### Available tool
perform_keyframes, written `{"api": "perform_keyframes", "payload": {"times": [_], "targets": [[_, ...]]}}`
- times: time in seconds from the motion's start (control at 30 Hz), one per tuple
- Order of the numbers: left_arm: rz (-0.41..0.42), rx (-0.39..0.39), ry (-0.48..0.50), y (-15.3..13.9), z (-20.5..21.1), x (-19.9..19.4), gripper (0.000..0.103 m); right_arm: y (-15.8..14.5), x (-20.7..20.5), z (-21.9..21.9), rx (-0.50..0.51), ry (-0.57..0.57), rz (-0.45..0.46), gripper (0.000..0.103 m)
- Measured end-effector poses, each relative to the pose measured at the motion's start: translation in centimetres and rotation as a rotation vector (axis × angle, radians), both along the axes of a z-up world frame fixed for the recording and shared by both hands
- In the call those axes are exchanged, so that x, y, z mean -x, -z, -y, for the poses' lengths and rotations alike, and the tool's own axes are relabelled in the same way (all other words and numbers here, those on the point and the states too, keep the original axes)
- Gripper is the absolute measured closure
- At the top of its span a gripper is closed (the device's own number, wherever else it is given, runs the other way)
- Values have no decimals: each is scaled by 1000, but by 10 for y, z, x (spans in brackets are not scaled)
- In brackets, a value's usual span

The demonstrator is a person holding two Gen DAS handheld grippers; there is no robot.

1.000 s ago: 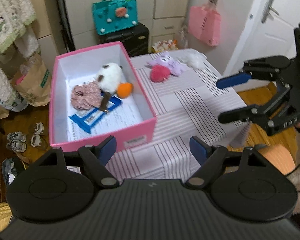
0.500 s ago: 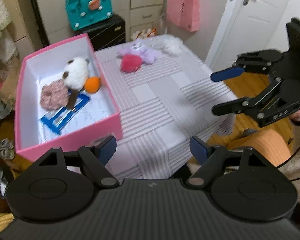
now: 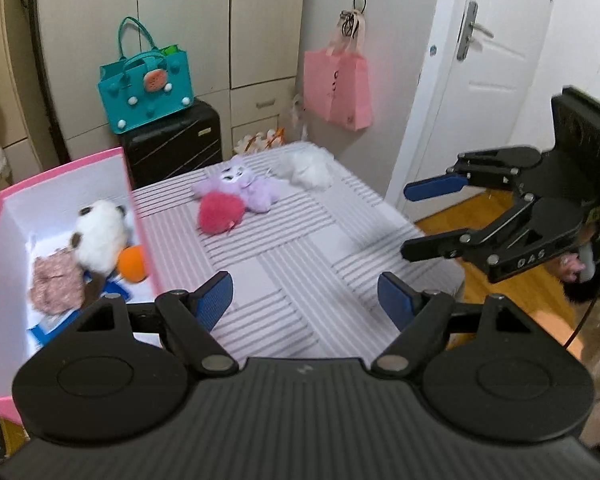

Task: Organize soft objects
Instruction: 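Withdraw both tools from the box toward the pink pompom and mesh puff, then grasp the pink pompom with the left tool while the right tool grasps the white mesh puff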

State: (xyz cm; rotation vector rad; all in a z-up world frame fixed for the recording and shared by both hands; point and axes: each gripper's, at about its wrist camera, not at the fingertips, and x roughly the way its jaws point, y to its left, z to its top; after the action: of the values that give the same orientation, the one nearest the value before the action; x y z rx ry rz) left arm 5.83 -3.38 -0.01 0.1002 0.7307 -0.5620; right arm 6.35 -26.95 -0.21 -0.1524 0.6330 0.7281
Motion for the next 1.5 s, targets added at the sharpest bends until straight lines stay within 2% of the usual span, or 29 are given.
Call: {"api": "perform_keyframes", "payload": {"times": [0.13, 0.3, 0.5, 0.6, 0.7, 0.87, 1.0, 1.13, 1.3, 1.43, 1.5], "targets": [[17, 53, -20, 10, 12, -22, 26, 12, -18, 14, -22, 42, 14, 28], [35, 76, -81, 18, 23, -53, 27, 33, -46, 29, -51, 107, 44, 28], [76, 72, -180, 28, 33, -88, 28, 52, -81, 46, -105, 198, 109, 27], [99, 55, -225, 39, 41, -101, 29, 57, -97, 51, -110, 221, 135, 26], [88, 60, -265, 50, 47, -115, 31, 62, -115, 52, -92, 242, 142, 26], [96, 10, -358, 73, 56, -141, 34, 70, -147, 46, -47, 253, 121, 26], [72, -32, -408, 91, 60, -160, 37, 82, -173, 39, -39, 267, 74, 26], [48, -36, -436, 100, 57, -173, 40, 99, -196, 37, -28, 318, 3, 26], [64, -46, -474, 107, 52, -184, 42, 112, -212, 31, 9, 354, -23, 28], [45, -49, -495, 115, 51, -193, 43, 116, -214, 25, 37, 350, -29, 36], [21, -41, -492, 120, 50, -197, 43, 119, -212, 22, 57, 351, -29, 45]]}}
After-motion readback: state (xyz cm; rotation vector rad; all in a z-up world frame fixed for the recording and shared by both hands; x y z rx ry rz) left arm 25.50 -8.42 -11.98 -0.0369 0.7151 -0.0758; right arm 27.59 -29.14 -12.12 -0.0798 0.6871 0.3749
